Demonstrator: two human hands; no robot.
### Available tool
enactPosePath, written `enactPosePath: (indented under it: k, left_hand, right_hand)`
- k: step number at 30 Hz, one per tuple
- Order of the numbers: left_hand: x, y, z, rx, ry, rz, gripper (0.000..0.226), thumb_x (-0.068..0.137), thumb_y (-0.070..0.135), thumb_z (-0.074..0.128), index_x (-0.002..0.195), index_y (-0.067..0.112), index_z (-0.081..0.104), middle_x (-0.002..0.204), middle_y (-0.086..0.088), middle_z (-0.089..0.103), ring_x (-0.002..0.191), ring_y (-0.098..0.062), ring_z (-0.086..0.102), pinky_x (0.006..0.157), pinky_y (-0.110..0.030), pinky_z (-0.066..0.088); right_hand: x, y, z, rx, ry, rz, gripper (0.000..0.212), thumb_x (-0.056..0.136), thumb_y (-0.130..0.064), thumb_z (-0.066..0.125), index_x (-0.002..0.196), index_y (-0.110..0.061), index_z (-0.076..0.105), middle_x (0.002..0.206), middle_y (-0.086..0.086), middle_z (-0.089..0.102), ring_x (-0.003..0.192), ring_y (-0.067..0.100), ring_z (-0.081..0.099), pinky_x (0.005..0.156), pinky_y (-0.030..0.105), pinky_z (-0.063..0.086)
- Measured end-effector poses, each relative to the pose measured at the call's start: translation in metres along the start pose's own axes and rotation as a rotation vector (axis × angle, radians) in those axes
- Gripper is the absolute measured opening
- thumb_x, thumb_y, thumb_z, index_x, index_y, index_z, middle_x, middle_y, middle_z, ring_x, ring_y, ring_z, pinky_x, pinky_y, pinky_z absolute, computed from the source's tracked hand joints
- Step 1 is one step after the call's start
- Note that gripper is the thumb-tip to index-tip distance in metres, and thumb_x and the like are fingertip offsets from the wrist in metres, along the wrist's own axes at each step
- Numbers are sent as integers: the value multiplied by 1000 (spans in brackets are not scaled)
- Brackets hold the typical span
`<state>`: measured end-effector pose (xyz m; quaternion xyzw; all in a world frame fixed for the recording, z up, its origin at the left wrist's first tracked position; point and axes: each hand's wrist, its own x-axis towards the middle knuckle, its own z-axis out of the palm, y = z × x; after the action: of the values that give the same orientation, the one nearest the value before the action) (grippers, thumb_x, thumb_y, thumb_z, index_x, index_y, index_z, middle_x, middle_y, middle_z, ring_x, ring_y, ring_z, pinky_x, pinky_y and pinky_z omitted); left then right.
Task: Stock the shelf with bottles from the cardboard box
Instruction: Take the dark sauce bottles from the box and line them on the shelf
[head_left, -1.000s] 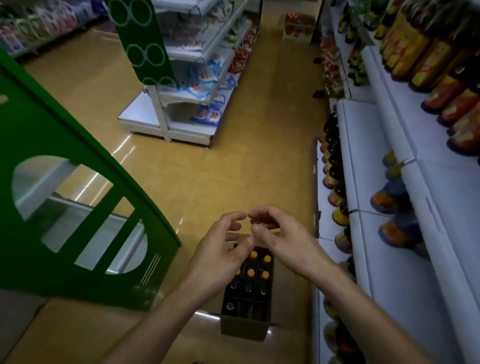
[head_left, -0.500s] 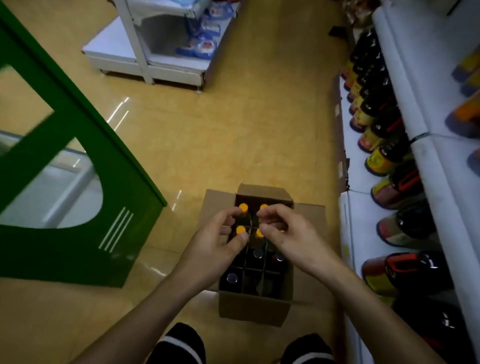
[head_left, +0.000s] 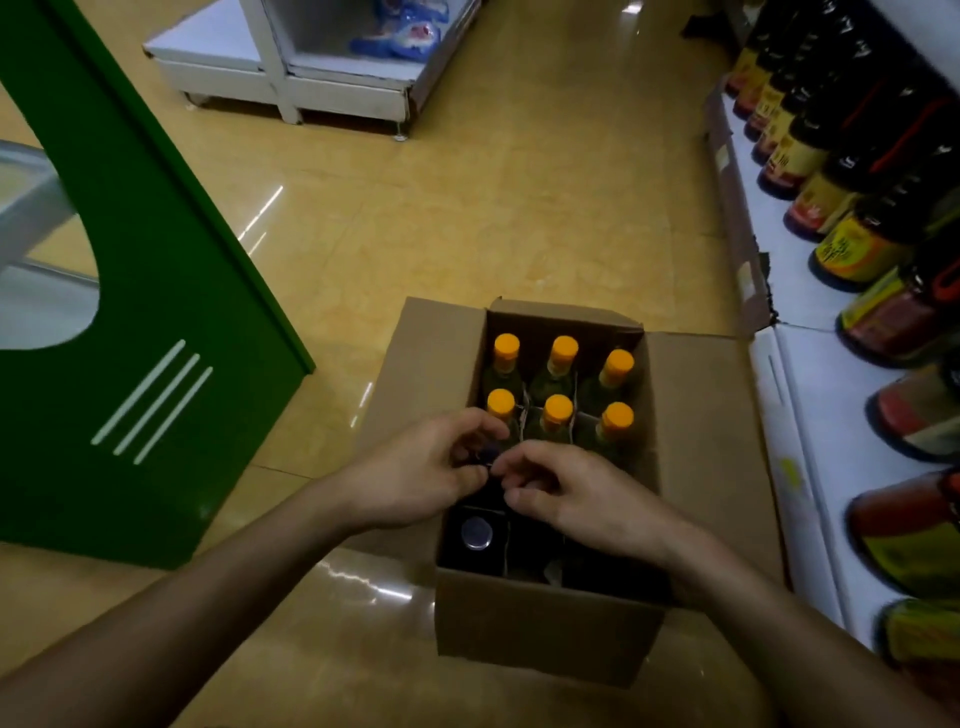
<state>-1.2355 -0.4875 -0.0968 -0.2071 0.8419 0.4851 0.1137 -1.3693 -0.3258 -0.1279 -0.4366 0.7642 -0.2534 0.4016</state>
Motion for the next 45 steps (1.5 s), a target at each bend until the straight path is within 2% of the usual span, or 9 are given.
enactPosePath:
  k: [8, 13, 17, 20, 22, 29, 37, 42, 45]
  left_hand:
    - [-2, -18, 19, 121, -24, 33, 57, 93, 0, 61, 141, 29, 52, 127, 16, 54, 117, 4, 50, 83, -3, 48]
    - [-1, -21, 25, 231, -23, 46, 60, 90, 3, 64, 142, 30, 53, 139, 10, 53, 125, -4, 50, 95, -15, 47]
    - [-1, -27, 26, 270, -20, 54, 61, 88, 4, 66, 143, 29, 53, 142, 8, 52, 131, -7, 48, 105, -21, 47]
    - [-1, -29, 26, 273, -18, 63, 61, 88, 5, 68, 143, 26, 53, 141, 6, 53, 130, -8, 49, 103, -19, 45]
    - [-1, -30, 26, 270, -20, 68, 60, 89, 8, 69, 144, 26, 52, 141, 6, 52, 129, -8, 49, 101, -17, 44]
    - [-8, -33, 28, 205, -33, 66, 72, 87, 0, 67, 150, 25, 42, 147, 4, 50, 134, -9, 47, 103, -16, 42]
    - [-16, -31, 23, 26, -103, 85, 86, 87, 1, 72, 152, 38, 29, 131, 9, 56, 107, -8, 61, 77, -19, 57]
    - [-18, -33, 31, -126, -75, 114, 97, 80, 29, 86, 156, 38, 26, 140, 16, 56, 130, -1, 54, 110, -27, 48]
    - [-17, -23, 35, -225, -17, 121, 82, 81, 24, 86, 146, 35, 39, 131, 16, 62, 119, 4, 60, 105, -23, 50]
  right_hand:
    - [14, 26, 45, -81, -116, -35, 49, 98, -10, 61, 136, -40, 56, 126, -15, 60, 111, 1, 60, 97, 27, 53]
    - [18, 29, 60, -38, -98, -53, 43, 92, -29, 73, 131, -42, 59, 132, -16, 57, 121, 6, 55, 105, 34, 48]
    - [23, 26, 59, -92, -112, -77, 38, 92, -26, 74, 129, -30, 64, 116, -18, 52, 110, 3, 50, 97, 25, 44]
    - [30, 28, 62, -126, -129, -96, 27, 91, -26, 75, 118, -25, 69, 115, -11, 59, 110, 9, 56, 100, 33, 48]
    - [32, 32, 66, -105, -107, -111, 19, 90, -29, 76, 108, -26, 71, 113, -10, 67, 107, 9, 61, 97, 39, 51]
    - [20, 32, 60, 139, 12, -72, 19, 89, -27, 78, 107, -29, 73, 104, -12, 72, 101, -1, 65, 97, 31, 51]
    - [-7, -1, 21, 180, 132, -186, 19, 91, -32, 75, 109, -38, 71, 109, -17, 72, 107, -4, 64, 93, 26, 51]
    - [-23, -26, -2, 258, 249, -327, 23, 91, -33, 72, 114, -29, 72, 111, -13, 73, 109, 2, 68, 88, 23, 56]
    - [-29, -43, -16, 410, 324, -411, 32, 89, -33, 69, 118, -19, 71, 111, -3, 76, 111, 10, 71, 91, 29, 58]
